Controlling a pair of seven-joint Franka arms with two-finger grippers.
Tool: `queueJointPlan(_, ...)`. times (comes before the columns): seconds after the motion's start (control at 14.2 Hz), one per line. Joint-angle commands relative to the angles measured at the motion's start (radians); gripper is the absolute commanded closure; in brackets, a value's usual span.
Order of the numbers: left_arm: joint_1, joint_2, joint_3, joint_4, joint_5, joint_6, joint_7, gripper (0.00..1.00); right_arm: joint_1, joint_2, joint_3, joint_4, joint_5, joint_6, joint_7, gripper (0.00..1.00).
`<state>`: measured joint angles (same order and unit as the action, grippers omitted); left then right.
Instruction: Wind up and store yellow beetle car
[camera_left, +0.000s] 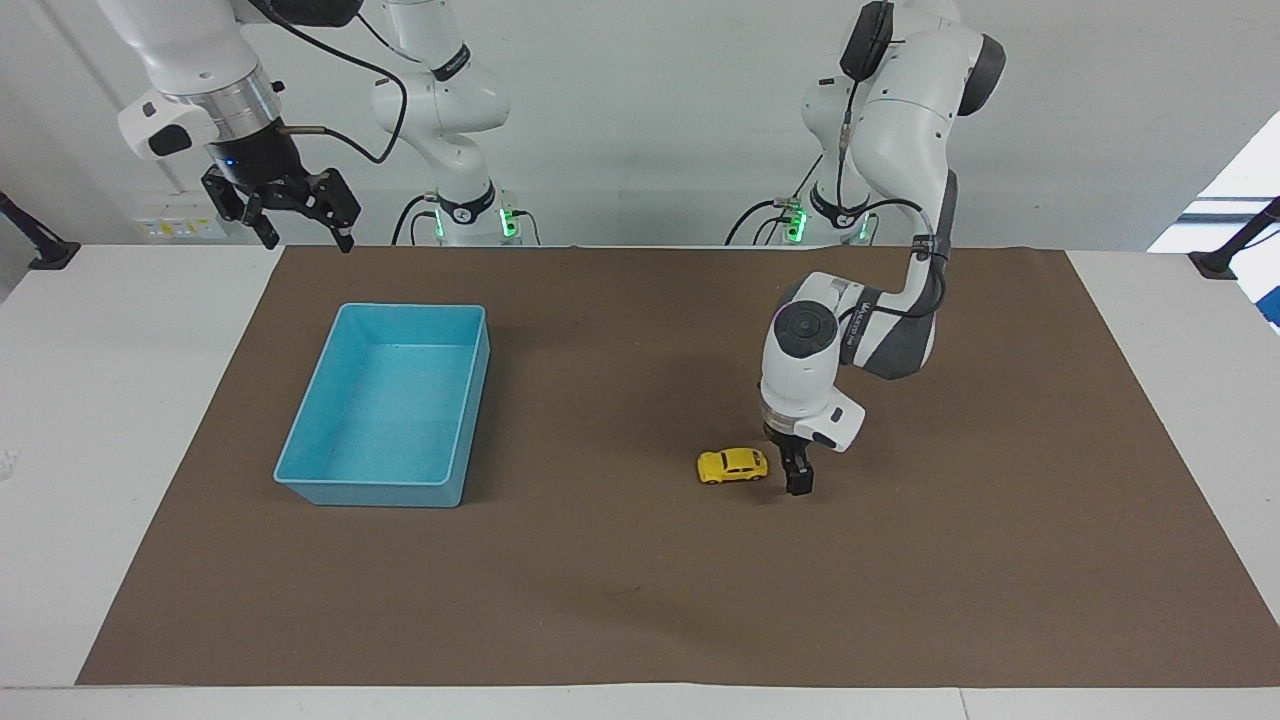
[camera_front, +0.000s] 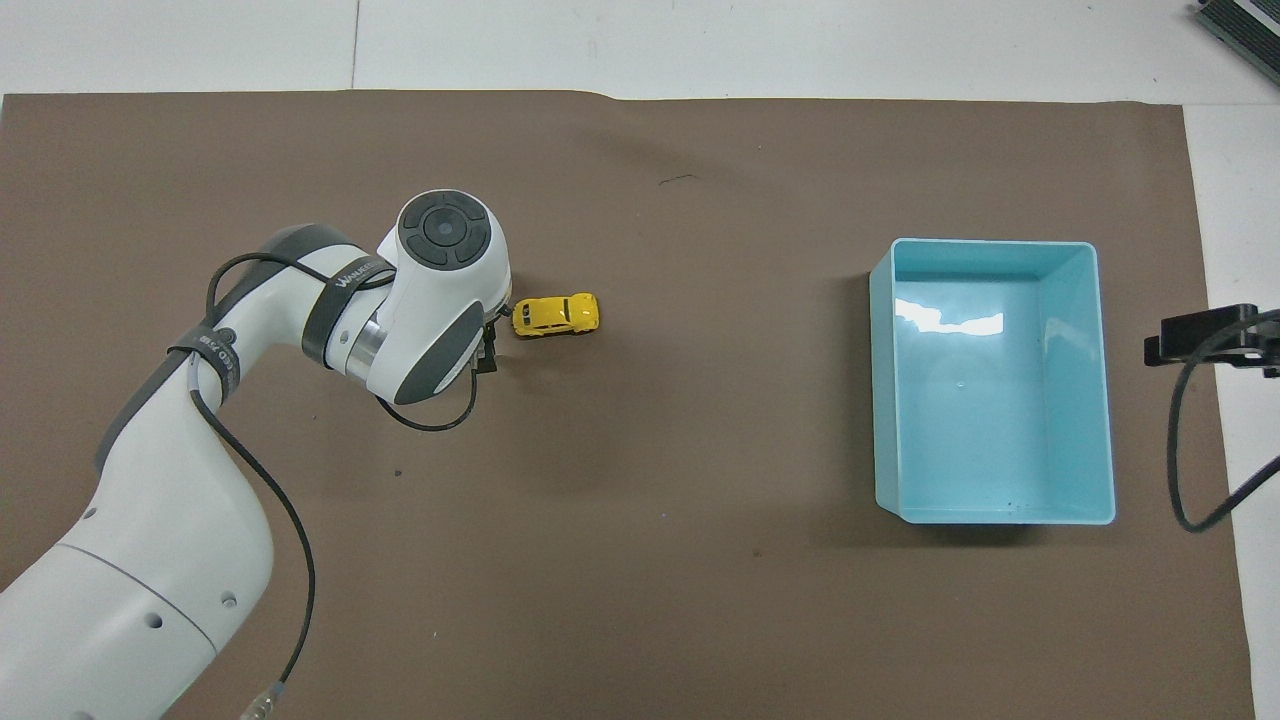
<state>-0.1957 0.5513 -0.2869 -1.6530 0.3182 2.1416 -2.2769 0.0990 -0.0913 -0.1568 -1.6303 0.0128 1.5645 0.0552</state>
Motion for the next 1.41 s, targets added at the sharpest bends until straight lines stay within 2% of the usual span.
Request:
queueJointPlan(0.0,0.006,-0.019,0.000,-0.016,0.009,0.012,0.010,0.00,-0.007,-0.008,0.003,-0.006,0.010,0.003,-0.017,0.00)
queueJointPlan(0.77,0.006,-0.022,0.000,-0.008,0.009,0.014,0.010,0.00,-0.005,-0.008,0.003,-0.006,0.010,0.003,-0.017,0.00)
queueJointPlan(1.34,0.007,-0.079,0.009,-0.011,0.009,0.014,0.091,0.00,-0.007,-0.008,0.003,-0.006,0.010,0.003,-0.017,0.00)
